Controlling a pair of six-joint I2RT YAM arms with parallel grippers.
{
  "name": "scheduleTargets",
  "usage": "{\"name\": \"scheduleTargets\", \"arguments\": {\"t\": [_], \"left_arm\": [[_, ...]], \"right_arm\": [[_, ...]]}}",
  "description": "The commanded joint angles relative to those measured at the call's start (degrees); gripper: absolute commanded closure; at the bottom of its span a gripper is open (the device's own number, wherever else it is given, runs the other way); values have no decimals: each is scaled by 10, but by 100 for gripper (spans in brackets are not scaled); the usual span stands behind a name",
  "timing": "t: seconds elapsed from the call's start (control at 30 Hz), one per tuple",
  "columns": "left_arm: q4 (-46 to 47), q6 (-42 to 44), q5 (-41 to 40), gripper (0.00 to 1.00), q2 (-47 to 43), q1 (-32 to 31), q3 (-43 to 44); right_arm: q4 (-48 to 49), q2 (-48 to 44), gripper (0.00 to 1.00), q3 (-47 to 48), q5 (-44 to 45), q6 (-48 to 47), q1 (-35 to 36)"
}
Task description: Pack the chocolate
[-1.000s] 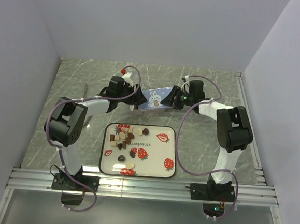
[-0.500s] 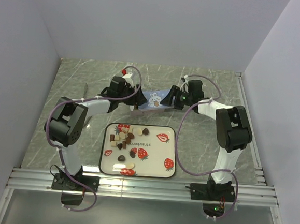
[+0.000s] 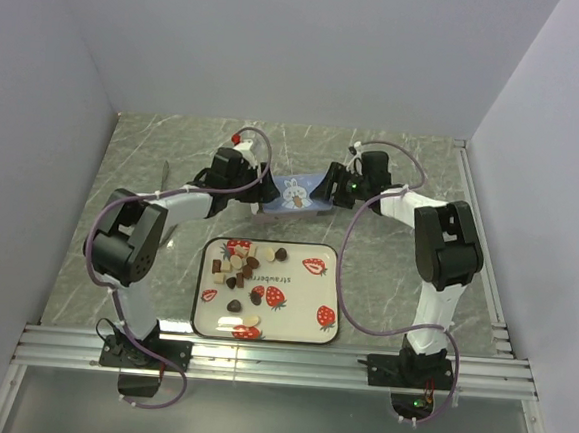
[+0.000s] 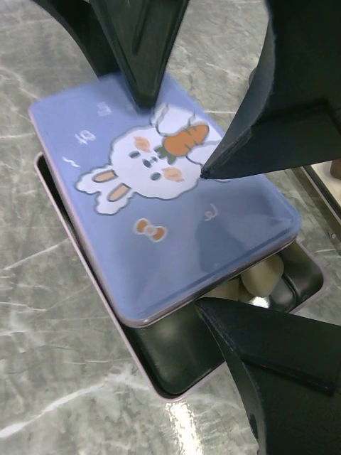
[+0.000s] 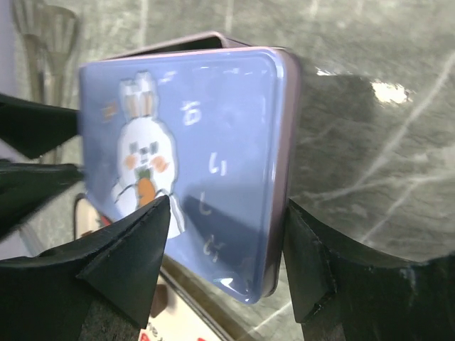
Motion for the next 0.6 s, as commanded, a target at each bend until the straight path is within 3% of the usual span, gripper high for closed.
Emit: {"name": "scheduleTargets", "arguments": {"t": [0.0, 0.57], "left_arm": [[7, 12, -15, 27, -43, -3, 4], [-26, 23, -81, 25, -75, -2, -11]], "right_arm": [[-13, 7, 30, 23, 24, -17, 6], [-15, 10, 30, 43, 23, -18, 13]]}}
